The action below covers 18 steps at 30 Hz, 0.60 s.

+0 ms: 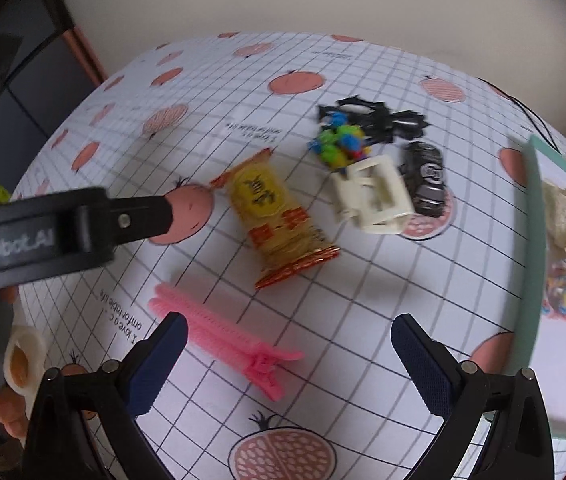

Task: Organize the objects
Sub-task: 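Grasp the pink hair curler with the right tool while the left tool grasps the yellow snack bag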

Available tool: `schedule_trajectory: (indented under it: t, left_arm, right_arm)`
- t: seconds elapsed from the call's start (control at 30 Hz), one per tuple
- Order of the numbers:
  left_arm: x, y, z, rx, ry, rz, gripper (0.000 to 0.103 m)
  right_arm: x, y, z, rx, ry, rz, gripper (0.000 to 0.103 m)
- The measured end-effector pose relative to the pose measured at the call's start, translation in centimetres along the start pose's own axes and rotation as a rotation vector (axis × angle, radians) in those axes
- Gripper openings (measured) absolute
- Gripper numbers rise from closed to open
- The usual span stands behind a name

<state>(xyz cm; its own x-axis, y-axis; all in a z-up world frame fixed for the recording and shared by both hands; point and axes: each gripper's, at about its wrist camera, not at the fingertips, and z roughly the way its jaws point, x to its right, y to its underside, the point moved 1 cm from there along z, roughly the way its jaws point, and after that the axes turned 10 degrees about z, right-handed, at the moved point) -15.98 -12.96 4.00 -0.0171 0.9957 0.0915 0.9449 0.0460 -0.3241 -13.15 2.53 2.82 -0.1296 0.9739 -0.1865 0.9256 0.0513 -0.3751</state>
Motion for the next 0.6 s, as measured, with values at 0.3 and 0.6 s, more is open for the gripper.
schedule_trajectory:
  t: [0.3, 0.6]
  left_arm:
    - [-1.7, 0.2, 0.3, -0.008, -0.007, -0.055, 0.103]
    - [-2.3, 0.2, 0.6, -0.017, 0.006, -0.07, 0.103]
  right_arm:
    - [-2.3, 1.0, 2.1, -0.06, 0.031, -0.095, 0.103]
    - [-3.3, 1.3, 2.5, -0.08, 0.032, -0.139, 0.09]
